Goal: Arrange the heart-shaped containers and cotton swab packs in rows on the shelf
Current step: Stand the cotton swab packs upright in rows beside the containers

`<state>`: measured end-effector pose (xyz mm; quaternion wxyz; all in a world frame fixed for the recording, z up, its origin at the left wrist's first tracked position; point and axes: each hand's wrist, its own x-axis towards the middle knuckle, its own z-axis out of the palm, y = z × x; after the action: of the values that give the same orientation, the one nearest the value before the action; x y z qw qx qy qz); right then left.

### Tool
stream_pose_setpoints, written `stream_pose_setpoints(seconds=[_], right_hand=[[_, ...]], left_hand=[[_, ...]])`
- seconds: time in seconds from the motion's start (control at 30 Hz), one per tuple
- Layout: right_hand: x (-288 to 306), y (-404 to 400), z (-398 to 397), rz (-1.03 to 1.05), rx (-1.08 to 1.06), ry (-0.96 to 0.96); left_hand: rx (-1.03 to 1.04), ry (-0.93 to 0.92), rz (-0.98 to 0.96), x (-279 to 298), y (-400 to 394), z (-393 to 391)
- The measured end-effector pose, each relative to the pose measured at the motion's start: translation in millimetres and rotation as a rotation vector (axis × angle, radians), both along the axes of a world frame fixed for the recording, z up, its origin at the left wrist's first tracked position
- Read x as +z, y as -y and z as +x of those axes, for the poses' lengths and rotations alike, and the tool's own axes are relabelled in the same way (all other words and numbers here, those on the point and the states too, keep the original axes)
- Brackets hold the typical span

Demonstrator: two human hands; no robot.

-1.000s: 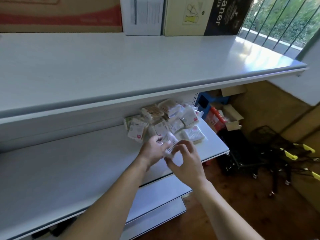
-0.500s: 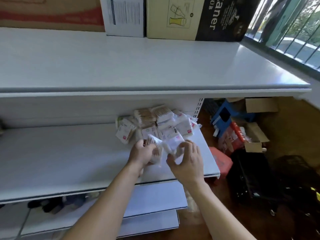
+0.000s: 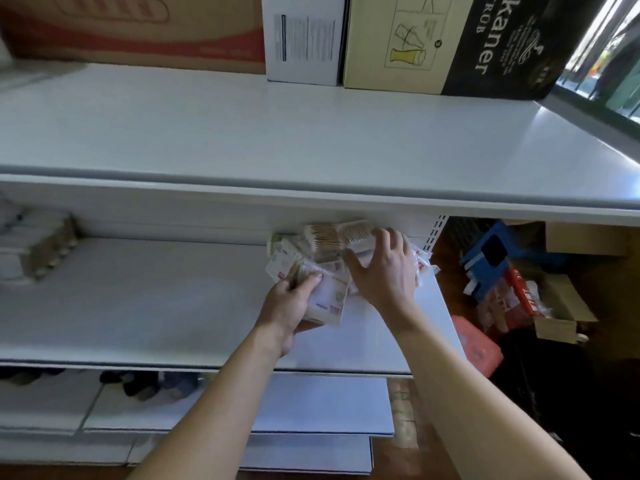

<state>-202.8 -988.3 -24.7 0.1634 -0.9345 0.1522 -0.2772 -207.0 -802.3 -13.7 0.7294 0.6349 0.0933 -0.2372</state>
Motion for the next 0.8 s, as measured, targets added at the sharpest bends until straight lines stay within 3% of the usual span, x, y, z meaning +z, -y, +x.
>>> stream_pose_setpoints(seconds=[0.13, 0.23, 0.33, 0.4, 0.5, 0.67, 0.73, 0.8], right_hand=[[2, -6, 23, -0.023, -0.084, -0.231], [8, -10, 10, 0.021, -0.042, -0.016], [10, -35, -21, 0.097, 0.178, 0.205], [7, -59, -39, 0.104, 0.305, 0.178], [-3, -78, -48, 0.098, 0.323, 0.103], [-3, -85, -44, 0.002, 0.533, 0.175], [-3, -79, -27, -0.040, 0.421, 0.191], [-1, -71, -2, -0.083, 0.244, 0.087]], left_hand=[[0.049, 0.007, 0.049, -2, -12, 9], [0.071, 0.015, 0.067, -2, -17, 16], [0.079, 0.006, 0.036, 2, -16, 18], [0.077, 0.002, -0.017, 8, -14, 17], [0.040, -0.031, -0.109, 17, -18, 11], [0.084, 0.069, -0.064, 10, -35, 9], [0.144, 0.049, -0.051, 6, -47, 12], [0.168, 0.036, -0.027, 5, -59, 14]])
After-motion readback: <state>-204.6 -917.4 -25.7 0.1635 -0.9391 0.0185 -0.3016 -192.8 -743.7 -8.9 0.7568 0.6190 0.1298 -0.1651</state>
